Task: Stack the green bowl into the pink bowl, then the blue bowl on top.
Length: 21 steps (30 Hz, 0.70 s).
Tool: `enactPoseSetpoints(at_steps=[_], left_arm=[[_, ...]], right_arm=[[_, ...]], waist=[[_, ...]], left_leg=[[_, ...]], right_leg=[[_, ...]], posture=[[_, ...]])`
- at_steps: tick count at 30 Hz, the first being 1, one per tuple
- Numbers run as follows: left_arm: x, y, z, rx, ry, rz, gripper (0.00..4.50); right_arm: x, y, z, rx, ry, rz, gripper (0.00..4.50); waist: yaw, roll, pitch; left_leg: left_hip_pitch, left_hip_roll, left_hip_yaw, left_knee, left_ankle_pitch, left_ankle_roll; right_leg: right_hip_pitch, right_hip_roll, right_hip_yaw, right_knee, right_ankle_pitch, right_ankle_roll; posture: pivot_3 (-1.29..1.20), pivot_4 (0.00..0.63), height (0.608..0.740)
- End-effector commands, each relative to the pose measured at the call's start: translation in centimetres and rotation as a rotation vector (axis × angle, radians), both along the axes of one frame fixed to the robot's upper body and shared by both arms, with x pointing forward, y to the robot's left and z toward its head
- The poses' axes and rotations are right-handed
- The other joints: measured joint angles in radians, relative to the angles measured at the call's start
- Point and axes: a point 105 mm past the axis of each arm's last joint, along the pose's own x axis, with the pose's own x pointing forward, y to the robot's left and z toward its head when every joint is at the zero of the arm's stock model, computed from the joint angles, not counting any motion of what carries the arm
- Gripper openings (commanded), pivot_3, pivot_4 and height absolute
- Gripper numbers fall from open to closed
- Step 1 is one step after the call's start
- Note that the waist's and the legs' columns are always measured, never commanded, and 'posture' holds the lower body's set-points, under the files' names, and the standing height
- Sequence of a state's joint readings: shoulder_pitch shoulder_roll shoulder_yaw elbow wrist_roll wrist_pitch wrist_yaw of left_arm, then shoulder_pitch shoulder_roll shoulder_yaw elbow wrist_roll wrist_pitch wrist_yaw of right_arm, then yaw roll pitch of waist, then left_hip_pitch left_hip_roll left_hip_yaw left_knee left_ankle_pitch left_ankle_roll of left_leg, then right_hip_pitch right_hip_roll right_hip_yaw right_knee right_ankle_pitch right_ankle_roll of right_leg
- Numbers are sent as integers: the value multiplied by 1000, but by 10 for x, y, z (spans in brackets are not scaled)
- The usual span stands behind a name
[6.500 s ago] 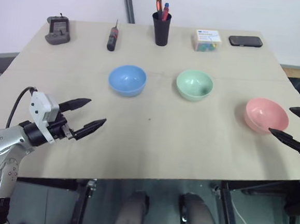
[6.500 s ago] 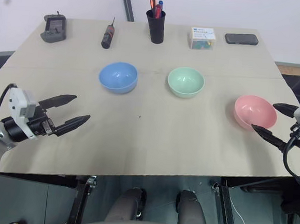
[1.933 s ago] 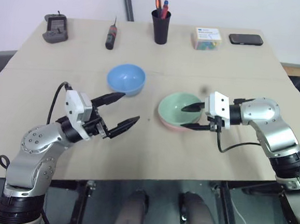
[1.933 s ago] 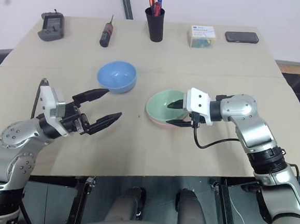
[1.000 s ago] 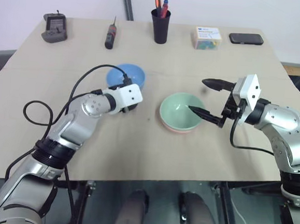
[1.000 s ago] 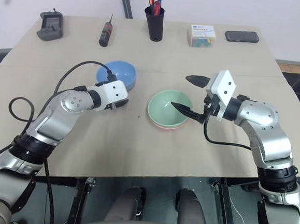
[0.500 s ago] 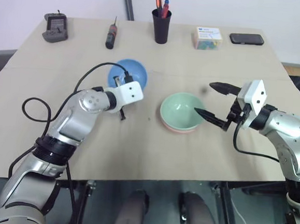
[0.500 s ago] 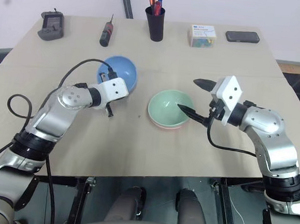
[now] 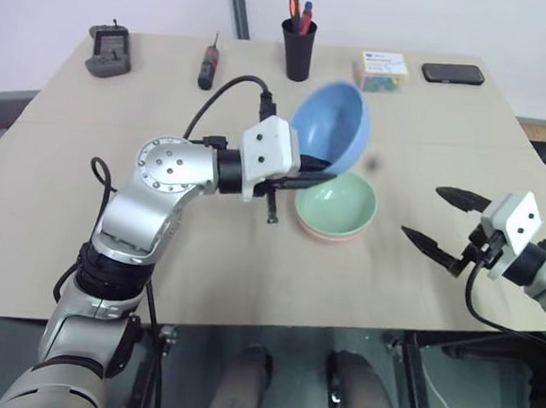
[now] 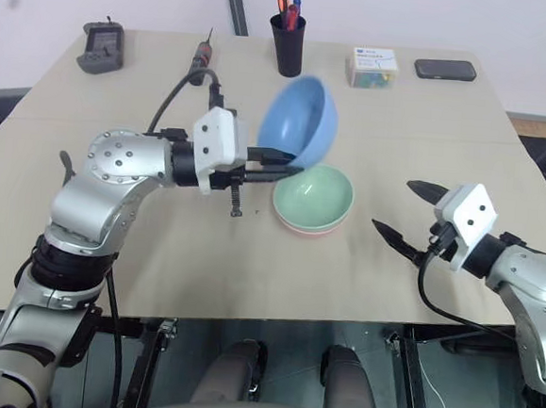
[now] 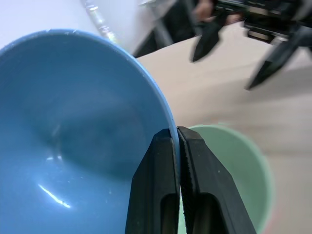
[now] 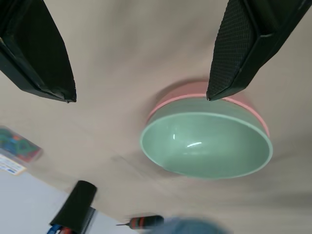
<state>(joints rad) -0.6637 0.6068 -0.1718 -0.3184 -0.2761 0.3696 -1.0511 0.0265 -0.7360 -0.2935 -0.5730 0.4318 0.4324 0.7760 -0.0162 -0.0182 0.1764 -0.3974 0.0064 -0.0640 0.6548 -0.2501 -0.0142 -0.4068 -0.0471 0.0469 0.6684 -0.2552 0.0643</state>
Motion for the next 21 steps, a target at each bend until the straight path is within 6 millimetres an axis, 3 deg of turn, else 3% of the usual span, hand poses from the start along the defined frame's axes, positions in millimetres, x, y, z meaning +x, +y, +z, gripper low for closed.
enactPoseSetpoints(at_steps=[1,6,7,13,18,21], left_arm=[[-2,0,3,27,-43,-45,2260],[4,2,1,79,-61,-71,4210],[5,1,1,82,-59,-77,4423],[18,7,8,30,-70,-21,4423],[40,31,21,-226,-23,156,4423],[38,52,8,-277,10,236,4423]], right_arm=[[-13,-13,16,0,-53,-29,4500],[-39,-17,36,69,-117,37,4500],[-43,-17,39,74,-129,46,4500],[-48,-14,35,100,-101,56,4500],[-40,-6,25,93,-72,77,4500],[-33,-5,20,81,-43,107,4500]], waist=[[2,0,0],[1,0,0],[0,0,0],[1,0,0],[-1,0,0],[-2,0,0]], left_leg=[[0,0,-1,0,0,0],[0,0,-1,2,0,0],[1,0,0,2,0,0],[2,0,-1,3,0,0],[2,0,-1,5,0,0],[2,0,-2,6,0,0]], right_leg=[[0,0,0,0,0,0],[2,0,0,0,0,0],[2,0,0,0,0,0],[4,0,-1,0,0,0],[5,0,-1,0,0,0],[5,0,-1,1,0,0]], posture=[[0,150,740],[0,150,740],[0,150,740],[0,150,740],[0,150,740],[0,150,740]])
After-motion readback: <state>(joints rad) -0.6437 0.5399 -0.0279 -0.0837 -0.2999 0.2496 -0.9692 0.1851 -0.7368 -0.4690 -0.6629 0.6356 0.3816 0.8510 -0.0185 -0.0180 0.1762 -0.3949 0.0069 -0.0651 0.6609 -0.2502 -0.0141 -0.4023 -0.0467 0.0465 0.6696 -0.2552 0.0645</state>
